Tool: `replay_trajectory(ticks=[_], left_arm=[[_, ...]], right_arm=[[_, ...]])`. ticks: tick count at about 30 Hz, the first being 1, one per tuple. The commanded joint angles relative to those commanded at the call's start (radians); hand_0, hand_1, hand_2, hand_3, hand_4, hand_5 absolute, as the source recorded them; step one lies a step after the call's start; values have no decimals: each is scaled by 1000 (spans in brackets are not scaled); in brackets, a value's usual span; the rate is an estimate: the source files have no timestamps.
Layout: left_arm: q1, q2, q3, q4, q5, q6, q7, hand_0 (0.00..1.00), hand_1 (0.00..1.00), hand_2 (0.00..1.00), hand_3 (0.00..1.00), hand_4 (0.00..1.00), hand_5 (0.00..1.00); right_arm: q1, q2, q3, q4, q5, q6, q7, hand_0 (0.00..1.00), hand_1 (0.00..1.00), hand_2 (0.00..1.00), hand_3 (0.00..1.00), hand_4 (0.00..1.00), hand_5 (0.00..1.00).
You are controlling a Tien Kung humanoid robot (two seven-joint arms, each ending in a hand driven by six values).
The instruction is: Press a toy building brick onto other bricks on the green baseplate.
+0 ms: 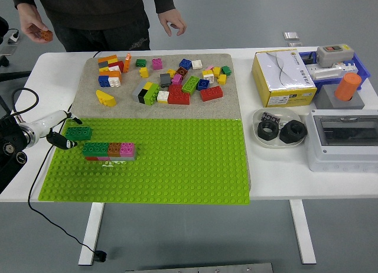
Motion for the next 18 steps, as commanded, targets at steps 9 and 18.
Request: replay_trajectory(ticks=[9,18], left_arm=[[-1,-4,0,18,-5,14,-10,998,998,998,553,636,2],[4,-7,4,20,-13,23,-15,998,998,998,496,627,2]], right_arm=[[0,1,-1,0,1,0,0,682,650,665,886,604,998],[1,1,3,0,-2,0,0,685,651,666,885,605,998]])
